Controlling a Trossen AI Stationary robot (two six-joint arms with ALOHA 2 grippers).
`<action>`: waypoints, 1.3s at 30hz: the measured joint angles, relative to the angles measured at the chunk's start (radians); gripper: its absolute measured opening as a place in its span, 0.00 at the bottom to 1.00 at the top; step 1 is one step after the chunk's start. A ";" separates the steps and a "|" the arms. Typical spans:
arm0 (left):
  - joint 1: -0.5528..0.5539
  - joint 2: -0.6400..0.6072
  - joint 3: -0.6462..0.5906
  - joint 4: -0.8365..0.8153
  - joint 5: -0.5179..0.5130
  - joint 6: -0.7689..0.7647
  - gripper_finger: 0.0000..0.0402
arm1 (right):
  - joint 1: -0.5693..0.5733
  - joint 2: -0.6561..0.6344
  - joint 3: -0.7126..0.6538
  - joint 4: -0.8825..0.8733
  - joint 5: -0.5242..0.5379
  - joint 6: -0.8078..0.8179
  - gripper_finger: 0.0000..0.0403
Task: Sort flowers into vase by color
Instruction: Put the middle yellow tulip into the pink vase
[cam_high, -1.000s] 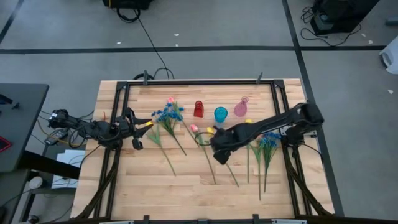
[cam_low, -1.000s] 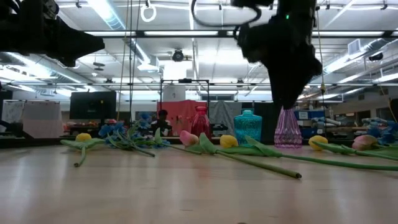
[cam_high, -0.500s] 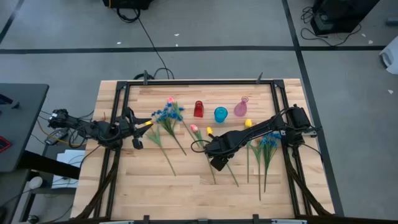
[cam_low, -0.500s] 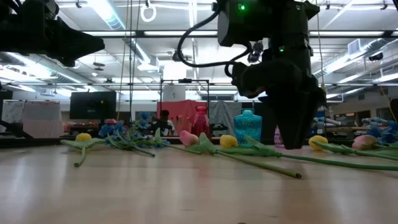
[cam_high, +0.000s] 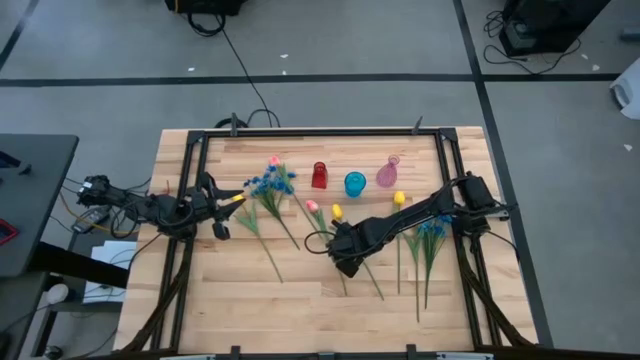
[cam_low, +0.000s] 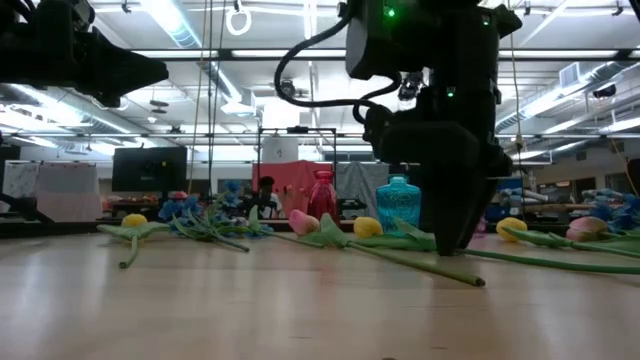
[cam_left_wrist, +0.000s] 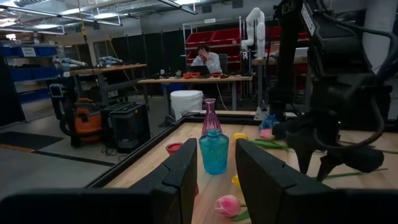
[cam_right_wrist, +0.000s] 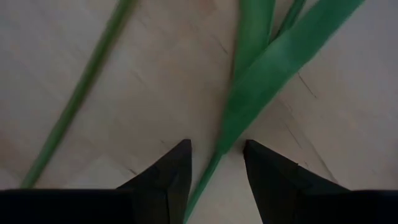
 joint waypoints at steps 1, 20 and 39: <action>0.000 0.000 0.000 0.000 -0.001 0.000 0.29 | 0.001 0.007 0.001 0.000 0.001 -0.004 0.38; 0.000 0.000 0.002 0.004 -0.005 -0.023 0.29 | -0.022 0.002 -0.002 0.034 -0.093 -0.020 0.01; 0.000 0.000 0.052 -0.115 0.105 -0.139 0.29 | -0.089 -0.323 -0.041 0.235 0.174 -0.331 0.01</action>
